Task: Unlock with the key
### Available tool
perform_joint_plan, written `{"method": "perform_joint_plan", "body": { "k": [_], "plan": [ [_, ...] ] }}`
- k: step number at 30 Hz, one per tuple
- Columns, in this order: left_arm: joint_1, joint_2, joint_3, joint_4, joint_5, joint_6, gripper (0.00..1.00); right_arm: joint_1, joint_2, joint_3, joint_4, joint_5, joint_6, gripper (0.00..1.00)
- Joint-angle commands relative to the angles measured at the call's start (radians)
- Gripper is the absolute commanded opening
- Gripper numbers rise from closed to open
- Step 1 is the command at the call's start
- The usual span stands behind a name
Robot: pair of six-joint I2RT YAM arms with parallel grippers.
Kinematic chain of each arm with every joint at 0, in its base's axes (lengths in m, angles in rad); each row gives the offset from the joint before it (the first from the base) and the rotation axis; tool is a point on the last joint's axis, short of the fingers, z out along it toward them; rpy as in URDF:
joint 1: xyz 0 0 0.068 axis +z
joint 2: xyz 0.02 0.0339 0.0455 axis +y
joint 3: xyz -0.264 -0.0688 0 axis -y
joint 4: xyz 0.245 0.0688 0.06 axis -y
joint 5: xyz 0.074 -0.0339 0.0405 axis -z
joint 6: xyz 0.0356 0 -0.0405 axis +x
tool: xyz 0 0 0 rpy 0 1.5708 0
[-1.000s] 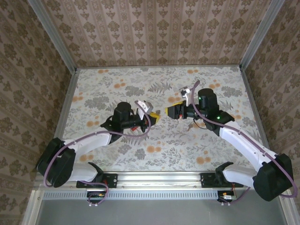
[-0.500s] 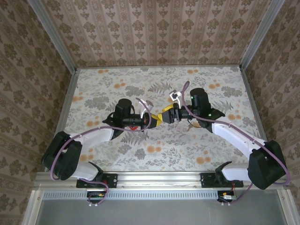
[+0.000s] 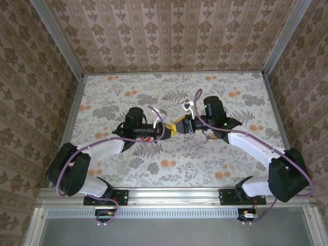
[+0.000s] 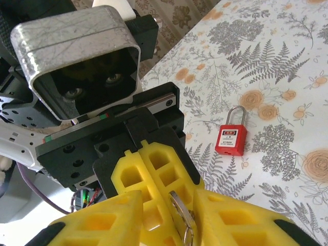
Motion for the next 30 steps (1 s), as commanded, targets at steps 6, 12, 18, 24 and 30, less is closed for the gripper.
{"method": "perform_joint_plan", "body": {
  "k": [6,12,18,24,30],
  "plan": [
    [0.016,0.025,0.013,0.100,0.058,-0.063,0.00,0.026,-0.002,0.035,0.005,0.006,0.012,0.24],
    [0.017,0.038,0.010,0.130,0.074,-0.086,0.00,0.040,-0.015,0.036,0.012,0.045,0.020,0.20],
    [0.017,0.052,-0.003,0.151,0.090,-0.102,0.00,0.038,-0.056,0.030,0.030,0.078,0.030,0.19],
    [0.016,0.067,-0.008,0.180,0.112,-0.119,0.00,0.039,-0.065,0.046,0.031,0.057,0.044,0.21],
    [0.013,0.087,-0.012,0.198,0.123,-0.129,0.00,0.032,-0.079,0.055,0.039,0.048,0.048,0.31]
  ]
}}
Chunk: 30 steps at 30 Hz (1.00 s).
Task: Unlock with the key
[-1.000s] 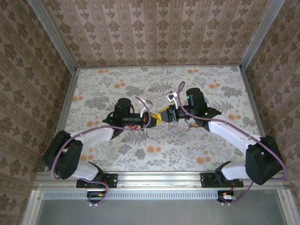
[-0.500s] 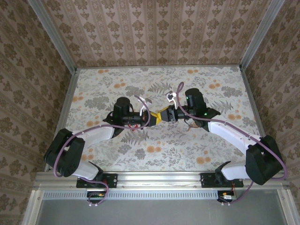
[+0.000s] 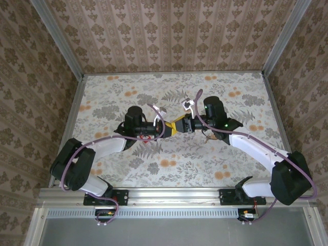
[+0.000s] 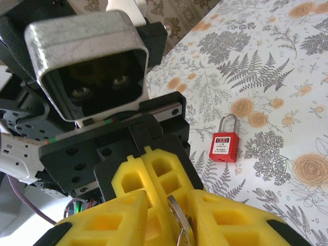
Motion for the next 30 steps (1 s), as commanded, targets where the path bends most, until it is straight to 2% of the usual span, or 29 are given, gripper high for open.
{"method": "perform_joint_plan", "body": {
  "k": [1,12,22,30],
  "plan": [
    [-0.001,0.021,-0.013,0.020,0.023,-0.025,0.00,0.002,-0.045,0.048,0.051,-0.039,0.018,0.31],
    [0.004,0.009,-0.012,0.005,0.015,-0.012,0.00,-0.014,-0.047,0.050,0.008,-0.054,-0.002,0.24],
    [0.007,0.015,-0.002,0.011,0.032,-0.025,0.00,-0.015,-0.036,0.034,-0.032,-0.102,-0.033,0.31],
    [0.007,0.013,0.001,0.023,0.040,-0.035,0.00,-0.048,-0.043,0.012,-0.046,-0.064,-0.055,0.30]
  ]
}}
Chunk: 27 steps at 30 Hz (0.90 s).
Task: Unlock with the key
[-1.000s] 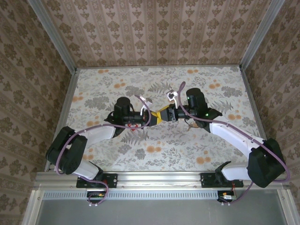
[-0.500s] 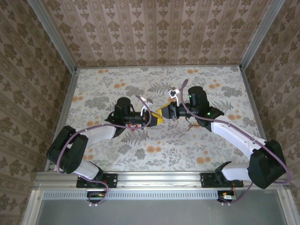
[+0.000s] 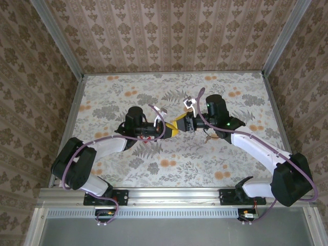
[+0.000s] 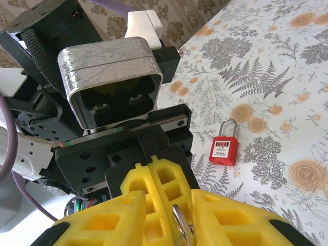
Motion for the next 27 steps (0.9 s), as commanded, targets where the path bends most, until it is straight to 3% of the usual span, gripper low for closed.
{"method": "perform_joint_plan", "body": {
  "k": [1,8,18,27],
  "plan": [
    [0.007,0.004,0.004,0.009,0.010,-0.014,0.00,-0.022,-0.030,-0.009,-0.005,-0.040,-0.008,0.29],
    [0.007,0.014,0.006,0.019,0.013,-0.020,0.00,-0.019,-0.002,-0.002,0.017,-0.110,0.012,0.31],
    [0.006,0.015,0.010,0.033,0.026,-0.031,0.00,-0.019,0.051,-0.003,0.021,-0.116,0.005,0.33],
    [0.006,0.029,0.012,0.039,0.026,-0.035,0.00,-0.019,0.030,-0.012,0.039,-0.107,0.017,0.21]
  ]
}}
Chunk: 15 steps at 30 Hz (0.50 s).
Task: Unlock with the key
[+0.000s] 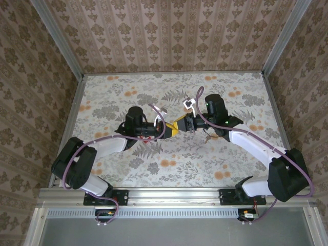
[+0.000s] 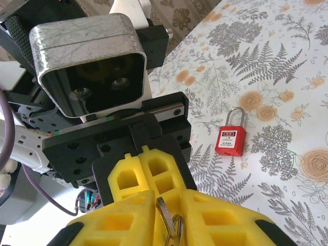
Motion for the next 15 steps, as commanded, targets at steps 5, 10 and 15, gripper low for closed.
{"method": "perform_joint_plan", "body": {
  "k": [5,10,15],
  "plan": [
    [0.006,0.032,0.011,0.056,0.022,-0.033,0.00,0.014,-0.026,-0.012,0.047,-0.021,0.020,0.14],
    [0.006,0.015,-0.008,0.056,-0.013,-0.020,0.20,0.025,-0.044,-0.018,0.054,0.031,0.025,0.11],
    [0.009,-0.021,-0.029,0.013,-0.072,0.029,0.36,0.025,-0.069,-0.046,0.101,0.109,0.057,0.10]
  ]
}}
